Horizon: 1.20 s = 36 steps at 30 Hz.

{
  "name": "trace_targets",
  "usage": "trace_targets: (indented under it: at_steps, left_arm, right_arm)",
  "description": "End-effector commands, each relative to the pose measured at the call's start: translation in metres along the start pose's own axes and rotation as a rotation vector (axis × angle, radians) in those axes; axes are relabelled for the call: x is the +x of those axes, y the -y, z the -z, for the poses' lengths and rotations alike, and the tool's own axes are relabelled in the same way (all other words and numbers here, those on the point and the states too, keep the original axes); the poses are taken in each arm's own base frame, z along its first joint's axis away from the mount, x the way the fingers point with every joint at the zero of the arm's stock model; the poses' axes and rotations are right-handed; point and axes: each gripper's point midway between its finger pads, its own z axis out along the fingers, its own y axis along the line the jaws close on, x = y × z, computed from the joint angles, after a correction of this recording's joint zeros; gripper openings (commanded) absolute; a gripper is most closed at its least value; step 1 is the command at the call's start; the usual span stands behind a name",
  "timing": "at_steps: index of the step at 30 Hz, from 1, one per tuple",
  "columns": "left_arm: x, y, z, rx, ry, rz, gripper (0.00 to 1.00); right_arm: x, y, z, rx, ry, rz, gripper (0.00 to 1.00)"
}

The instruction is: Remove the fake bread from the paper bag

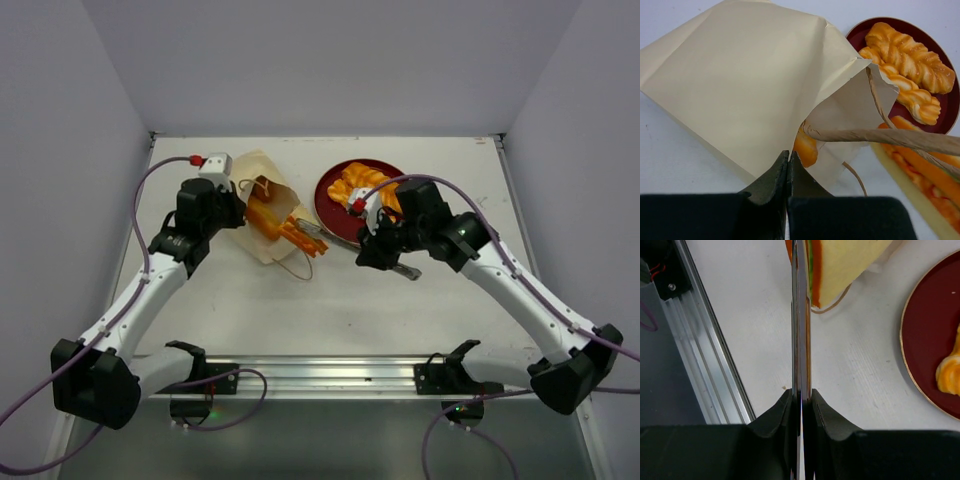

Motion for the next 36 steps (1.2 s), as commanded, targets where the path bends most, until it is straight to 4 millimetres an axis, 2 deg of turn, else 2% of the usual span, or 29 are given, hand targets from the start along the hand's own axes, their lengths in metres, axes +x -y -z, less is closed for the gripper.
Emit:
trace_targets:
  at_steps: [1,3,8,13,16,20,26,31,36]
  left_arm:
    - [-0.036,0.0,-0.001,-0.015,0.096,0.019,0.0]
    - [-0.038,0.0,-0.003,-0.016,0.096,0.017,0.0]
    - [-0.039,0.001,-0.006,-0.017,0.093,0.019,0.0]
    - [-0.038,0.001,-0.005,-0.014,0.089,0.016,0.0]
    - [-0.037,0.002,-0.003,-0.007,0.092,0.014,0.0]
    - [-0.035,0.003,0.002,0.001,0.091,0.009,0.0]
    - [-0.03,-0.001,0.011,-0.009,0.087,-0.012,0.0]
    - [-0.024,-0.004,0.016,-0.017,0.083,-0.027,0.0]
    - [-0.026,-0.003,0.02,-0.012,0.086,-0.034,0.0]
  right_arm:
    - [-0.006,0.001,0.031,0.028,0.076,0.044,0.0]
    - [-0.001,0.005,0.044,0.059,0.09,0.035,0.0]
    - [0.006,0.009,0.059,0.12,0.105,0.044,0.0]
    - [0.018,0.039,0.063,0.254,0.062,0.024,0.0]
    - [0.025,0.066,0.055,0.322,0.029,0.007,0.0]
    - [0.032,0.101,0.034,0.385,-0.03,0.028,0.0]
    - [0.046,0.142,0.007,0.464,-0.116,0.073,0.0]
    - [0.054,0.152,-0.008,0.466,-0.155,0.034,0.0]
    - [0.053,0.157,-0.008,0.466,-0.145,-0.001,0.0]
